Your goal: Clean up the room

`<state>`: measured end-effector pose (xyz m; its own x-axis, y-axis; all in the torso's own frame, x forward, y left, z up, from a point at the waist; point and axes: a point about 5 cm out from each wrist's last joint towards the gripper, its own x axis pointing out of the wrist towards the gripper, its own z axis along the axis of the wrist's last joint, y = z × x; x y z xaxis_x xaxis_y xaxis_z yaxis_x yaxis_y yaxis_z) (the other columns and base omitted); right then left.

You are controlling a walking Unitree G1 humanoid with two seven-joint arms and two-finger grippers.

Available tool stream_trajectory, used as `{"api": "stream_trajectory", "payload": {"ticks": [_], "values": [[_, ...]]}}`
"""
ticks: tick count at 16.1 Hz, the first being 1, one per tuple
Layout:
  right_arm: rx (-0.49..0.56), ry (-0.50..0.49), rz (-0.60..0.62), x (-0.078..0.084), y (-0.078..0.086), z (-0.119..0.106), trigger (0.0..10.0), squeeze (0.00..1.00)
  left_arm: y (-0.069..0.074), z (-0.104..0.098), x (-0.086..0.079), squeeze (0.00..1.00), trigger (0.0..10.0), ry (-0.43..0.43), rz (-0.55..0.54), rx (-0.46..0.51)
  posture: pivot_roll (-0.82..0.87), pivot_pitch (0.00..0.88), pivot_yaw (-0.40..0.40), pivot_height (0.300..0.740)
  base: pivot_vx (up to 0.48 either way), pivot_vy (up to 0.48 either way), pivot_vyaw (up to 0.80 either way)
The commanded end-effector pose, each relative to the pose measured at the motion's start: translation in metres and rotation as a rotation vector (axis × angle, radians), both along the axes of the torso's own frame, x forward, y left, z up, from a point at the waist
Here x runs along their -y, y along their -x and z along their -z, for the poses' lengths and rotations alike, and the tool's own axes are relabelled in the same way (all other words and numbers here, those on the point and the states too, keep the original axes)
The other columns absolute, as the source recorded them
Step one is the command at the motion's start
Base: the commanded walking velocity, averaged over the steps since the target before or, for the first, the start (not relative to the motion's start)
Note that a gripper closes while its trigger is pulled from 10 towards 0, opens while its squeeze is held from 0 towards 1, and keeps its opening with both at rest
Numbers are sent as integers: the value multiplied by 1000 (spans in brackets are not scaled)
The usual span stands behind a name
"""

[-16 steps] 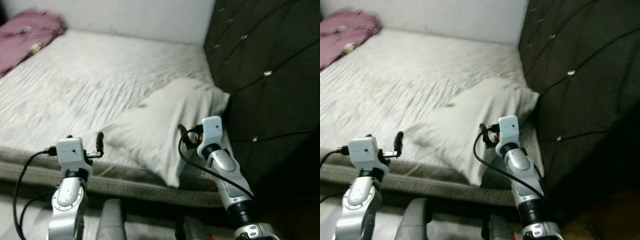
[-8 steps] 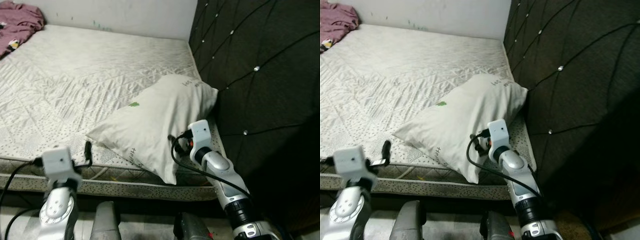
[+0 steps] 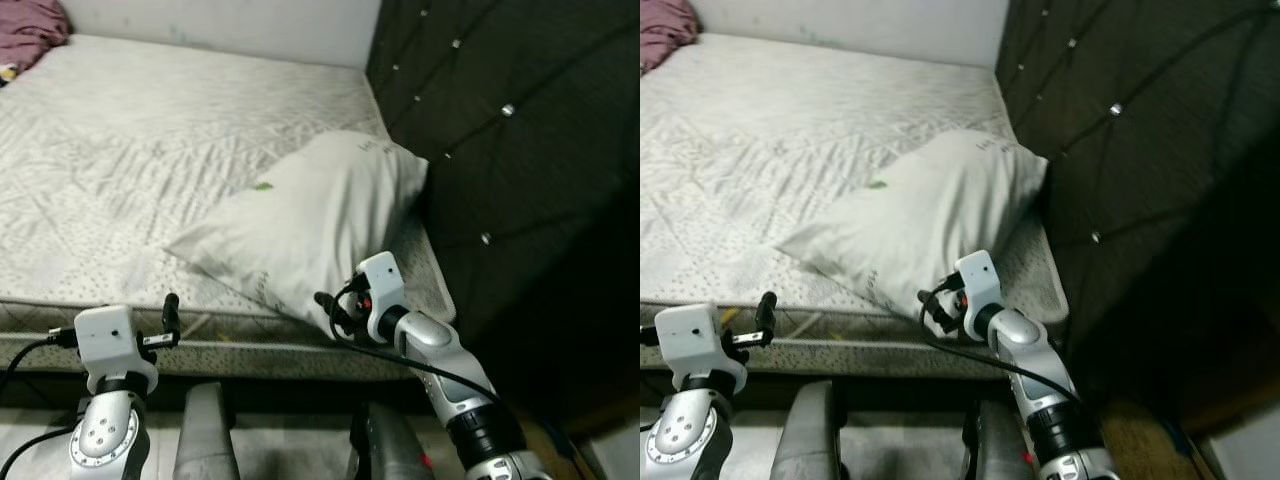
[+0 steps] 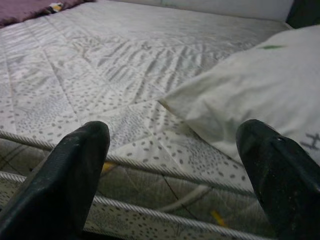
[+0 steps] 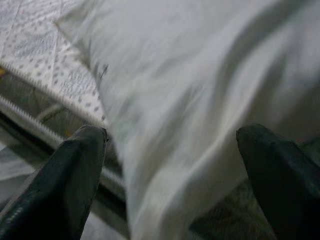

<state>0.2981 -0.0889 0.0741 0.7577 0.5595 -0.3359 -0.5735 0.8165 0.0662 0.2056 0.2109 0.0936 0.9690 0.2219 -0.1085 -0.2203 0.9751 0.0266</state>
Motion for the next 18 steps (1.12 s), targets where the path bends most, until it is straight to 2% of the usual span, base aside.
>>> {"api": "stream_trajectory", "payload": {"ticks": [1,7,11,15,18], "values": [[24,10,-4,1,-3,-8,10000,0,-3,-8,4,0,10000,7,22,22,71,43,-116,563,0,0,0],[42,31,15,-6,-11,-11,10000,0,-2,-8,5,0,10000,16,6,16,79,43,-123,563,0,0,0],[-29,38,12,-13,-6,-3,10000,0,2,-5,5,0,10000,42,-3,-28,74,59,-111,563,0,0,0],[-133,10,-83,-35,7,6,10000,0,6,-7,11,0,10000,43,8,-43,70,102,-99,563,0,0,0],[-147,-26,-128,-52,4,0,10000,0,11,-6,10,0,10000,44,8,-68,75,128,-97,563,0,0,0]]}}
